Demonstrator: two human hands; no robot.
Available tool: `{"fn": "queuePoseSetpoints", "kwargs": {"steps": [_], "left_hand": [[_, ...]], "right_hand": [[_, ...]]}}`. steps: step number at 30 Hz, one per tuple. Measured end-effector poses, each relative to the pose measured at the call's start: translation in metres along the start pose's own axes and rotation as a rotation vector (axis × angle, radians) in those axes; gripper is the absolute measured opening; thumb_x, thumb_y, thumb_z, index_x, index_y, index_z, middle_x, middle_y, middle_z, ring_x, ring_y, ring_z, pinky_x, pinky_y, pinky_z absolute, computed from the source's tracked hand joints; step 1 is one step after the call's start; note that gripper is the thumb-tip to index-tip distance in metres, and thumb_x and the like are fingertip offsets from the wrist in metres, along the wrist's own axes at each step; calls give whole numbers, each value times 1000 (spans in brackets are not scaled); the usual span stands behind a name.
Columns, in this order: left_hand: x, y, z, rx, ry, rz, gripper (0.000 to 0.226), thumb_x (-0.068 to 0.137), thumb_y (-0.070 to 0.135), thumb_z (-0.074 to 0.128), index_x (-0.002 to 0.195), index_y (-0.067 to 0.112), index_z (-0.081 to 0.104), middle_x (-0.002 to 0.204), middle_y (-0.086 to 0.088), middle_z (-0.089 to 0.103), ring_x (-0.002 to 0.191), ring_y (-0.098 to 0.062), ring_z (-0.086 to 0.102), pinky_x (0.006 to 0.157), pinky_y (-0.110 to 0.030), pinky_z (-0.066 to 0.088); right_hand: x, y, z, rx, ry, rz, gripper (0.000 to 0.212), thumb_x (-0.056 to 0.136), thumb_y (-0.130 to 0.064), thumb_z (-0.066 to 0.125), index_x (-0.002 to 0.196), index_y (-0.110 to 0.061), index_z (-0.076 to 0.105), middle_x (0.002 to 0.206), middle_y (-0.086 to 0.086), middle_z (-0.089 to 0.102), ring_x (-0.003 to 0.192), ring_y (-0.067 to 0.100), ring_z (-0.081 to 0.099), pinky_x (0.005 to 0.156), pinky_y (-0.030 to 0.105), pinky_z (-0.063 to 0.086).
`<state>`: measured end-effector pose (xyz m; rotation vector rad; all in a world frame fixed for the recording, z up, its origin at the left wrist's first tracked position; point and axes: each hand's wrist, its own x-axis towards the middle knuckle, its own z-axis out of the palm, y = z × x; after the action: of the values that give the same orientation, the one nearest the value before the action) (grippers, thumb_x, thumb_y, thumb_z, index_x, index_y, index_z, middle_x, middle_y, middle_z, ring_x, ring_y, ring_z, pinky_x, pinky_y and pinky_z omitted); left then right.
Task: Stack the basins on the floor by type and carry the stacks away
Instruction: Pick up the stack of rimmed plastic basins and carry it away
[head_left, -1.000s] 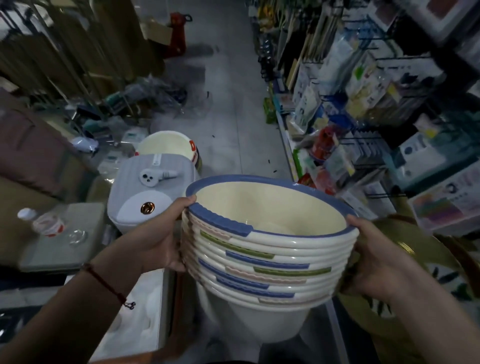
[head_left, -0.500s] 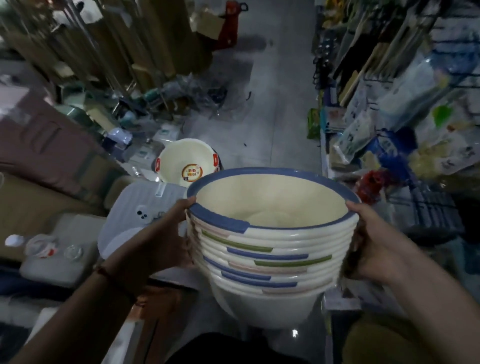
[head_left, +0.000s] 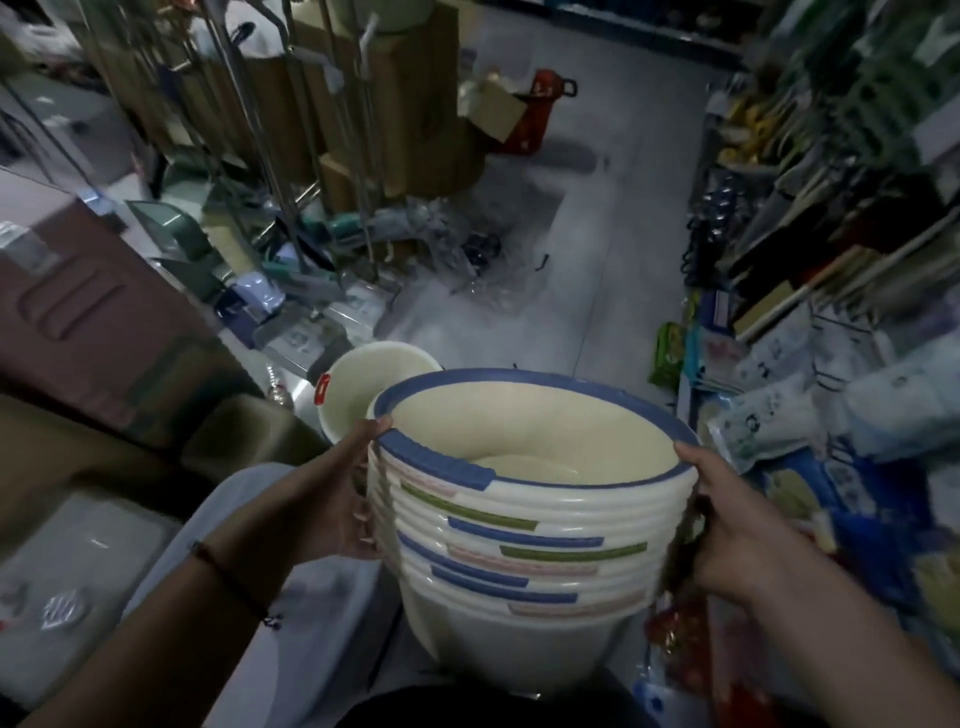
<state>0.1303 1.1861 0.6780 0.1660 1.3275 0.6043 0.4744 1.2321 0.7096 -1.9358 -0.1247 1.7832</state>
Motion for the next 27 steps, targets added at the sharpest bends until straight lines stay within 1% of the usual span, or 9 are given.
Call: {"fn": "queuePoseSetpoints", "kwargs": {"steps": [2, 6, 10, 15, 17, 19, 21, 24, 27], "left_hand": [[9, 24, -5, 7, 36, -2, 79, 78, 70, 59, 128, 9, 58, 120, -27, 65, 114, -43, 60, 81, -49, 55], [24, 64, -19, -56, 69, 25, 78, 78, 69, 57, 127, 8, 58, 80, -15, 75, 82, -32, 66, 66, -39, 56], [40, 91, -39, -118, 87, 87, 70, 83, 71, 53, 125, 16, 60, 88, -11, 77, 86, -29, 71, 69, -40, 56], [60, 124, -51, -222, 113, 153, 49, 89, 63, 49, 115, 24, 64, 97, -10, 77, 86, -29, 75, 68, -43, 60], [77, 137, -57, -262, 180, 150, 52, 87, 64, 50, 115, 23, 65, 108, -16, 74, 99, -36, 69, 85, -51, 56], [98, 149, -60, -327, 257, 120, 52, 87, 64, 50, 110, 20, 64, 110, -19, 67, 103, -37, 61, 94, -49, 47], [123, 157, -63, -409, 329, 69, 62, 86, 67, 50, 113, 13, 65, 104, -18, 66, 96, -35, 61, 86, -43, 49], [162, 160, -67, -573, 416, 36, 72, 76, 71, 61, 111, 8, 65, 84, -13, 64, 76, -28, 60, 65, -33, 51], [206, 150, -72, -733, 502, 19, 74, 64, 70, 68, 112, 14, 60, 87, -13, 54, 70, -25, 55, 62, -32, 49]], "right_hand": [[6, -23, 21, -15, 7, 8, 62, 63, -54, 80, 115, -23, 67, 118, 13, 65, 102, 38, 61, 72, 50, 53], [27, -65, 68, -78, -11, 16, 69, 56, -55, 83, 115, -23, 69, 115, 13, 69, 102, 38, 64, 81, 56, 52], [56, -106, 121, -180, -29, 21, 59, 62, -57, 79, 111, -23, 71, 108, 12, 71, 97, 36, 66, 80, 49, 54], [108, -157, 187, -312, -132, 79, 63, 56, -55, 83, 112, -26, 74, 116, 15, 68, 102, 42, 65, 85, 60, 50], [135, -178, 214, -362, -119, 93, 70, 48, -52, 87, 112, -28, 73, 121, 15, 64, 105, 43, 63, 89, 60, 48], [163, -200, 243, -408, -130, 96, 71, 48, -50, 87, 113, -26, 71, 123, 16, 61, 106, 45, 61, 91, 62, 47], [192, -223, 274, -478, -184, 109, 72, 52, -48, 86, 117, -25, 67, 121, 16, 62, 106, 45, 61, 92, 61, 47], [236, -247, 318, -610, -228, 96, 69, 58, -49, 82, 121, -26, 64, 121, 16, 62, 109, 42, 59, 96, 57, 46], [276, -258, 362, -728, -228, 50, 66, 63, -50, 77, 123, -26, 63, 124, 15, 60, 111, 38, 58, 93, 51, 49]]}}
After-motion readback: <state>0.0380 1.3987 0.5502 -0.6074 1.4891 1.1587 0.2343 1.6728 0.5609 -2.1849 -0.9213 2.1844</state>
